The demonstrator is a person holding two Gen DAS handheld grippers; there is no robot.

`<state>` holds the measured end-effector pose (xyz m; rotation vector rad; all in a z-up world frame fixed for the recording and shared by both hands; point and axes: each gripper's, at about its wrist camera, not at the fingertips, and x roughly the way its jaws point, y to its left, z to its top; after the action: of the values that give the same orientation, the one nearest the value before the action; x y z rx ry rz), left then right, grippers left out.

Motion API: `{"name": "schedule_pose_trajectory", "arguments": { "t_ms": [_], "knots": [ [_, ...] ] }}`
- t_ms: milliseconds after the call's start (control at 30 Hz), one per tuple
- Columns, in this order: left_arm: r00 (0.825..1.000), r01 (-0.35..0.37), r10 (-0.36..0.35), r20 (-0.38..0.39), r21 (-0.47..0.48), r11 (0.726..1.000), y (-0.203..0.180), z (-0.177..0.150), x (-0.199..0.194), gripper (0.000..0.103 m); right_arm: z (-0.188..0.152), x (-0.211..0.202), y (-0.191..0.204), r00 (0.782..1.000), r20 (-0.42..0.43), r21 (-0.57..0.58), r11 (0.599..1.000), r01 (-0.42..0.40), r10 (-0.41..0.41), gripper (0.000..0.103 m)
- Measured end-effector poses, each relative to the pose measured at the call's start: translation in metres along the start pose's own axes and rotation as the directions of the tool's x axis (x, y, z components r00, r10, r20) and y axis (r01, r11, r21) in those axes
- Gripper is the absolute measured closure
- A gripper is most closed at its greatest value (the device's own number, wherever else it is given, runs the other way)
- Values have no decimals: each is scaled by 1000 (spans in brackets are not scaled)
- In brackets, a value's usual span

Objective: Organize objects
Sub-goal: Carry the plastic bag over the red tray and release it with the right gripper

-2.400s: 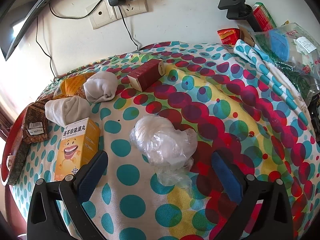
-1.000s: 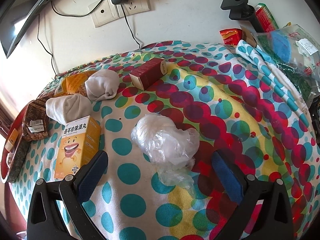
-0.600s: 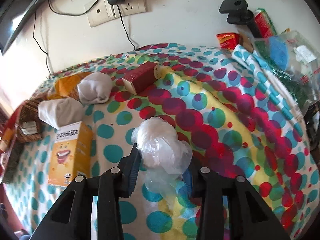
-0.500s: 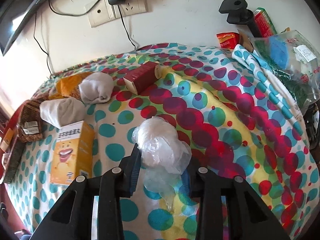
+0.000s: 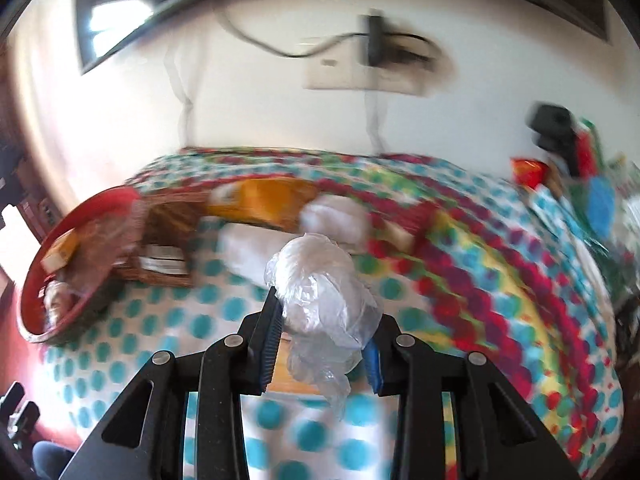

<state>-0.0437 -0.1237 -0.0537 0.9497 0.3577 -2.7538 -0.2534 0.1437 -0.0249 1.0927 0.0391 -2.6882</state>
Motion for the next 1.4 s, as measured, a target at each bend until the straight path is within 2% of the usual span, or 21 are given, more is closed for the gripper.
{"name": "schedule_pose_trajectory", "arguments": {
  "t_ms": [267,633,833,967,1267,1400],
  "knots": [
    [999,-50,50,-2,-24,998,14,1,-5,24,8,8,86,994,1,-113,988,-109,110,70],
    [996,-91,90,-8,-47,995,27,5,-7,24,17,11,192,982,2,-267,946,-184,191,70],
    [995,-100,100,-4,-62,993,35,8,-8,24,22,21,237,981,-3,-346,920,-182,193,70],
    [995,-102,103,-2,-75,992,40,8,-10,24,28,33,260,980,-31,-353,915,-196,197,70],
    [995,-101,100,-17,-108,989,51,6,-6,24,34,85,293,982,-118,-382,907,-179,144,70],
    [995,-99,97,-27,-131,986,59,6,-4,24,31,102,303,976,-166,-374,907,-192,138,70]
  ]
}}
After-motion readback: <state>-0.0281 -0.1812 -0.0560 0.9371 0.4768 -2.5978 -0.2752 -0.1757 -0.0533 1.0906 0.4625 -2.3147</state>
